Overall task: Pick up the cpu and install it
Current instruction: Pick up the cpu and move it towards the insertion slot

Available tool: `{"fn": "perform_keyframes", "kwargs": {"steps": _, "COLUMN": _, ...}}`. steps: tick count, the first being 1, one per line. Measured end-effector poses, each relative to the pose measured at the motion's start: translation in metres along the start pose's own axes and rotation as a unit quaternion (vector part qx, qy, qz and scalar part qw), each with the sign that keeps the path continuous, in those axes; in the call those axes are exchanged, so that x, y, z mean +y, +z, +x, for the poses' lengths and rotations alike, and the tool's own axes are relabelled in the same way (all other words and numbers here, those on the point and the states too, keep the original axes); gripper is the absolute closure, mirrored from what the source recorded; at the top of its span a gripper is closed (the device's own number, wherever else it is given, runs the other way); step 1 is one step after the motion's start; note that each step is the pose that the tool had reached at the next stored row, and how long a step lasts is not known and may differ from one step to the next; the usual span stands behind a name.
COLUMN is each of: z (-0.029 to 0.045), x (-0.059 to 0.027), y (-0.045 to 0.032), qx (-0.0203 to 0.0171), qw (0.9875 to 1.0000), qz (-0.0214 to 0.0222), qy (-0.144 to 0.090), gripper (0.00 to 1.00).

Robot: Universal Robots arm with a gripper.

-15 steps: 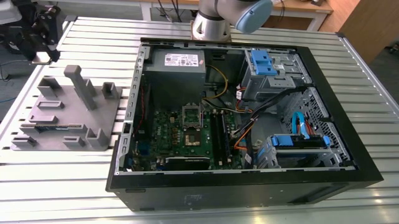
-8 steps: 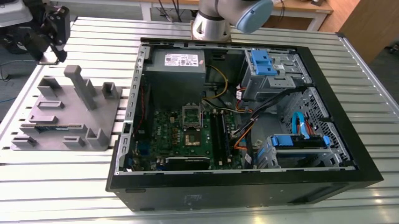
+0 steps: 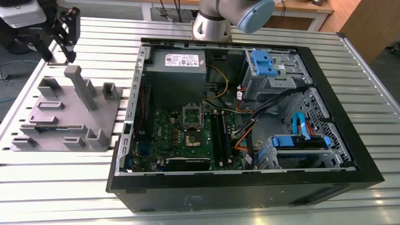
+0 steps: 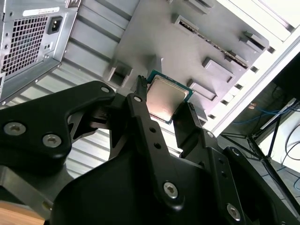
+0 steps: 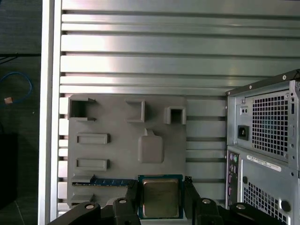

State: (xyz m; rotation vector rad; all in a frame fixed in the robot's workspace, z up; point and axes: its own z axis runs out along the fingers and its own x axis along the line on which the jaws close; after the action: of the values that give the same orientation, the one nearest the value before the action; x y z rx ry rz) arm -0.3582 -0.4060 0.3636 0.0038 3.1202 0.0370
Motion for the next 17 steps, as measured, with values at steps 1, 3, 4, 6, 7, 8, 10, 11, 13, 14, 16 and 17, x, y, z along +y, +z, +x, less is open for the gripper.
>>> {"fn": "perform_keyframes", "kwargs": {"steps": 1, "z": -0.0022, "x": 0.0000, "y": 0.0001, "qx": 0.0000, "qw": 1.0000, "qz": 0.0000, "qy": 0.000, "gripper": 0.53}}
{"fn": "perform_keyframes", "kwargs": {"steps": 3, "z": -0.0064, "x": 0.0000, "y": 0.0002, "qx": -0.0001, "qw": 1.0000, "qz": 0.0000, "qy": 0.000, "gripper": 0.53}}
{"fn": "perform_keyframes", "kwargs": {"steps": 4, "z": -0.0084, "x": 0.0000, "y": 0.0002, "qx": 0.0000, "qw": 1.0000, "qz": 0.0000, "qy": 0.000, "gripper": 0.53}}
{"fn": "perform_keyframes", "kwargs": {"steps": 6, "z": -0.0127, "x": 0.0000, "y": 0.0003, "qx": 0.0000, "qw": 1.0000, "qz": 0.0000, "qy": 0.000, "gripper": 0.53}}
{"fn": "perform_keyframes", "kwargs": {"steps": 7, "z": -0.0148, "x": 0.0000, "y": 0.0003, "qx": 0.0000, "qw": 1.0000, "qz": 0.0000, "qy": 0.000, "gripper": 0.53}}
{"fn": "perform_keyframes", "kwargs": {"steps": 8, "z": -0.0170, "x": 0.0000, "y": 0.0004, "qx": 0.0000, "qw": 1.0000, "qz": 0.0000, "qy": 0.000, "gripper": 0.53}}
{"fn": "perform_keyframes", "kwargs": {"steps": 10, "z": -0.0214, "x": 0.0000, "y": 0.0005, "qx": 0.0000, "qw": 1.0000, "qz": 0.0000, "qy": 0.000, "gripper": 0.53}}
{"fn": "perform_keyframes", "kwargs": {"steps": 11, "z": -0.0237, "x": 0.0000, "y": 0.0006, "qx": 0.0000, "qw": 1.0000, "qz": 0.0000, "qy": 0.000, "gripper": 0.53}}
{"fn": "perform_keyframes", "kwargs": {"steps": 13, "z": -0.0286, "x": 0.0000, "y": 0.0007, "qx": 0.0000, "qw": 1.0000, "qz": 0.0000, "qy": 0.000, "gripper": 0.53}}
{"fn": "perform_keyframes", "kwargs": {"steps": 14, "z": -0.0310, "x": 0.0000, "y": 0.0007, "qx": 0.0000, "qw": 1.0000, "qz": 0.0000, "qy": 0.000, "gripper": 0.53}}
{"fn": "perform_keyframes", "kwargs": {"steps": 16, "z": -0.0358, "x": 0.0001, "y": 0.0008, "qx": 0.0000, "qw": 1.0000, "qz": 0.0000, "qy": 0.000, "gripper": 0.53}}
{"fn": "perform_keyframes", "kwargs": {"steps": 17, "z": -0.0383, "x": 0.0001, "y": 0.0009, "qx": 0.0000, "qw": 1.0000, "qz": 0.0000, "qy": 0.000, "gripper": 0.53}}
